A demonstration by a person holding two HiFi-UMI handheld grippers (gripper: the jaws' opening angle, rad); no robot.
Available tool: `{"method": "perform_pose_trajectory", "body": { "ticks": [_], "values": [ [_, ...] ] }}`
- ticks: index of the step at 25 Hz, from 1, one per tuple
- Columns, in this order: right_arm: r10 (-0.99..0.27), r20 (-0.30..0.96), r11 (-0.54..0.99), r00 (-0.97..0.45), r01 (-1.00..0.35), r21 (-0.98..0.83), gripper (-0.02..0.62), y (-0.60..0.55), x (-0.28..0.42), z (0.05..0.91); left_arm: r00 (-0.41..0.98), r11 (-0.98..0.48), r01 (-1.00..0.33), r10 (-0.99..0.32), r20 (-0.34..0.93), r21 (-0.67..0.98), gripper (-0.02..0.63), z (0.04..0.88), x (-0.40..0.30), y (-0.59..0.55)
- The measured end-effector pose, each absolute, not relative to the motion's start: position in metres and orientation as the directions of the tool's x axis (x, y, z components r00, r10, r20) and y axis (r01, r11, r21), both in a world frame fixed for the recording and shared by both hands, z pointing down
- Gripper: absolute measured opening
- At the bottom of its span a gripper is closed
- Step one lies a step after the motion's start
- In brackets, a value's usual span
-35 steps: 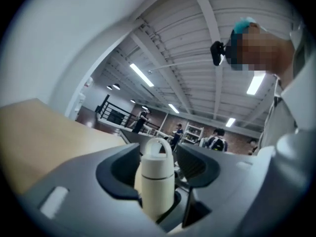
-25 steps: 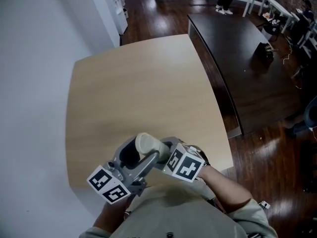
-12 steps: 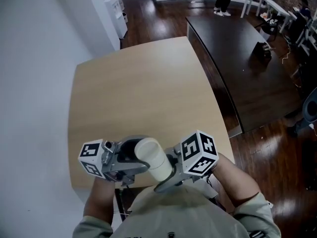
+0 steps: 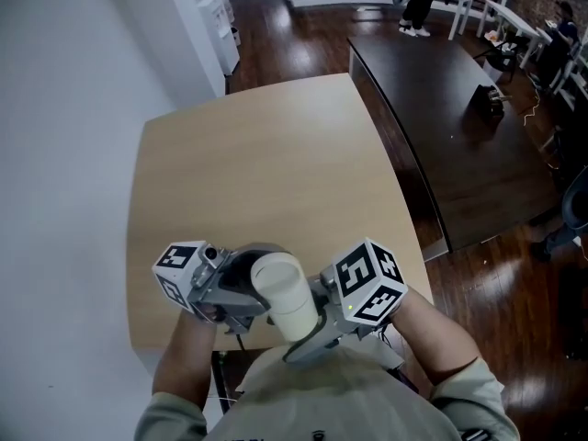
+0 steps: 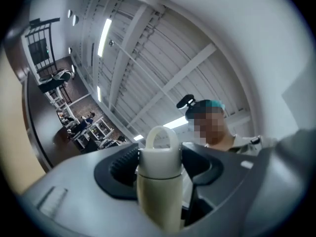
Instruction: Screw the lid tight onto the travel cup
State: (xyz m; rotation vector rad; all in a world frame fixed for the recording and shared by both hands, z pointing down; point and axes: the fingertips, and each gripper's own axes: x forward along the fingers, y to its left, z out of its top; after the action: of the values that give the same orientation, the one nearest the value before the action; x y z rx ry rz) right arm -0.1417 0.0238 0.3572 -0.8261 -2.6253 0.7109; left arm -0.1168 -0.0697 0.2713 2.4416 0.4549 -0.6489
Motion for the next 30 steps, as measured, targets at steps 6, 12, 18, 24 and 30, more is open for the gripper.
{"method": "perform_pose_trajectory", "body": {
  "ticks": [6,12,18,24,30],
  "values": [
    [0.345,0.246,0.847,-0.906,0.188,-0.497,0.302,-0.024,-0.147,0.378,0.873,-0.864,-0.064,-0.291,-0.392,0.499,0.323,0.287,-0.138,-0.115],
    [-0.196,0.511,0.927,-0.837,-0.327,-0.181,0.302,-0.093,-0.135,0.409,0.726,-0.751,-0.515,-0.639,-0.254,0.414,0.325,0.300,-0.145,-0.100],
    [-0.444,0.577,0.873,-0.686,-0.476,0.107,0.302,-0.118,-0.126,0.417,0.649,-0.683,-0.668,-0.729,-0.217,0.296,0.325,0.295,-0.127,-0.092],
    [-0.452,0.596,0.880,-0.663,-0.442,0.176,0.302,-0.110,-0.131,0.419,0.635,-0.669,-0.679,-0.742,-0.216,0.301,0.315,0.299,-0.133,-0.094],
    [-0.294,0.638,0.949,-0.712,-0.296,0.108,0.302,-0.086,-0.133,0.417,0.718,-0.758,-0.572,-0.648,-0.255,0.313,0.282,0.298,-0.140,-0.084]
  ]
}}
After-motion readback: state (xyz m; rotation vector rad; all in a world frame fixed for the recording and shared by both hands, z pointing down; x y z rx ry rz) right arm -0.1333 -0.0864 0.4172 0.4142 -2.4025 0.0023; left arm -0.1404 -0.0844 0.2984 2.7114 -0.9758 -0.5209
